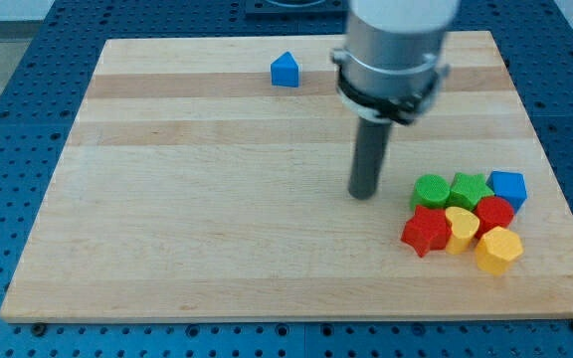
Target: Push blue triangle to green circle
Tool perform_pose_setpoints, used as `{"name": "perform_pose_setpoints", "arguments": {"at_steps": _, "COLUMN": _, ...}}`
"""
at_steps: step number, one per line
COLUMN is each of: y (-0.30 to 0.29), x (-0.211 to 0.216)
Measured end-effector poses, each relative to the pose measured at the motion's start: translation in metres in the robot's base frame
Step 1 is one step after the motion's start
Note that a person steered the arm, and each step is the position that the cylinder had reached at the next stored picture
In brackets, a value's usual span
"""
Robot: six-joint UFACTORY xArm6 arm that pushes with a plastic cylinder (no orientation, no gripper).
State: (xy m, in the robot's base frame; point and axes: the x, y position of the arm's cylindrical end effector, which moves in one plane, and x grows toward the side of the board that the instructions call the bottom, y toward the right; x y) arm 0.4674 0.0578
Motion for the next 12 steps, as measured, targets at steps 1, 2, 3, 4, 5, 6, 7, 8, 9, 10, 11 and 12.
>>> {"name": "perform_pose_setpoints", "arguments": {"at_steps": 1, "y": -0.034, "x": -0.049}}
{"name": "perform_pose_setpoints", "arguments": {"at_steps": 2, "y": -0.069, "x": -0.098}}
{"name": "perform_pose_setpoints", "arguments": {"at_steps": 3, "y": -0.108, "x": -0.138}}
{"name": "perform_pose_setpoints", "arguments": {"at_steps": 4, "y": -0.132, "x": -0.173}}
{"name": "perform_pose_setpoints", "arguments": {"at_steps": 5, "y": -0.131, "x": -0.210}}
{"name": "perform_pose_setpoints", "arguments": {"at_steps": 6, "y": -0.109, "x": -0.220}}
{"name": "perform_pose_setpoints", "arguments": {"at_steps": 7, "y": -0.077, "x": -0.218}}
{"name": "perform_pose_setpoints", "arguments": {"at_steps": 8, "y": -0.046, "x": -0.214}}
{"name": "perform_pose_setpoints", "arguments": {"at_steps": 9, "y": -0.037, "x": -0.208}}
{"name": "perform_pose_setpoints", "arguments": {"at_steps": 10, "y": -0.051, "x": -0.211}}
{"name": "perform_pose_setpoints", "arguments": {"at_steps": 11, "y": -0.069, "x": -0.213}}
{"name": "perform_pose_setpoints", "arguments": {"at_steps": 12, "y": -0.078, "x": -0.211}}
